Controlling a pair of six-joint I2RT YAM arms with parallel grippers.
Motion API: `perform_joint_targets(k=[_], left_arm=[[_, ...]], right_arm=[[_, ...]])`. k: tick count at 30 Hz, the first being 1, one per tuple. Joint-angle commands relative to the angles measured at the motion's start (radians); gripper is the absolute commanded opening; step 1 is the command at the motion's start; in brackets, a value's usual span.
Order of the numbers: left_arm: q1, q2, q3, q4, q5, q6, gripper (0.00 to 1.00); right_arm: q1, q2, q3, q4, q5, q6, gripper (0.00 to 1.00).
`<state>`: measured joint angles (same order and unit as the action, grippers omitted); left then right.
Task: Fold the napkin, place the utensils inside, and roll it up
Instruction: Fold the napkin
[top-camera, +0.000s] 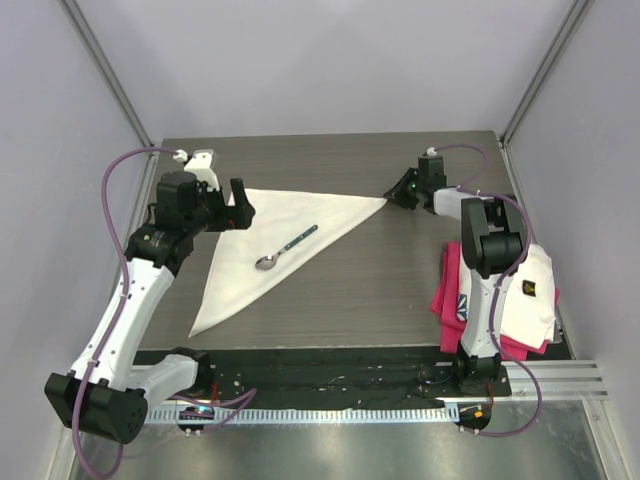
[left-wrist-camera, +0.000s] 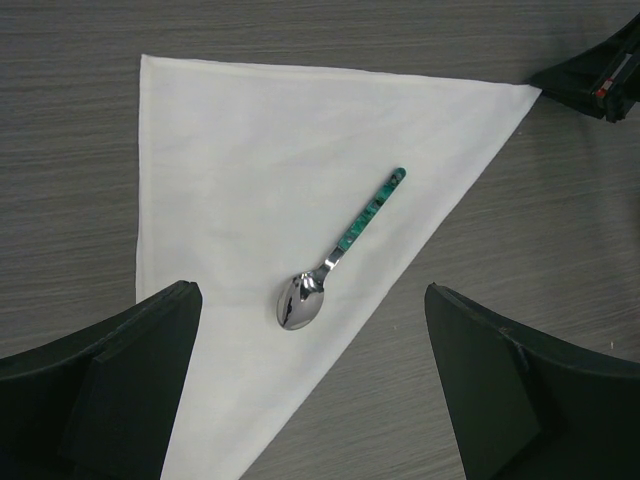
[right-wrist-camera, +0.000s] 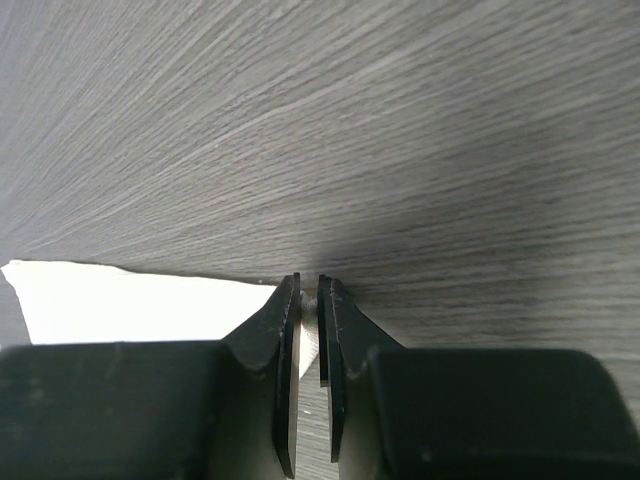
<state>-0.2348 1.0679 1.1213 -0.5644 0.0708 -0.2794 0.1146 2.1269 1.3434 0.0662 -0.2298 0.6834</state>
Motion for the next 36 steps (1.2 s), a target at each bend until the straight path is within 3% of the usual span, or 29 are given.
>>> perform_joint_targets(k=[1,20,28,36], left_arm=[[-0.003,-0.025,-0.002,0.049,-0.016,0.013,1.00],[-0.003,-0.037,-0.005,0.057,-0.014,0.014,1.00],[-0.003,-0.045,-0.005,0.055,-0.009,0.013,1.00],[-0.003,-0.046,-0.002,0.058,-0.002,0.003,1.00]], right_arm=[[-0.006,0.051,-0.012,0.000,-0.019,0.019,0.01],[-0.254,-0.071,-0.090,0.087,-0.029,0.002,0.01],[-0.239,-0.165,-0.133,0.239,-0.126,0.030,0.01],[-0.141,-0.258,-0.176,0.232,-0.135,-0.022,0.01]])
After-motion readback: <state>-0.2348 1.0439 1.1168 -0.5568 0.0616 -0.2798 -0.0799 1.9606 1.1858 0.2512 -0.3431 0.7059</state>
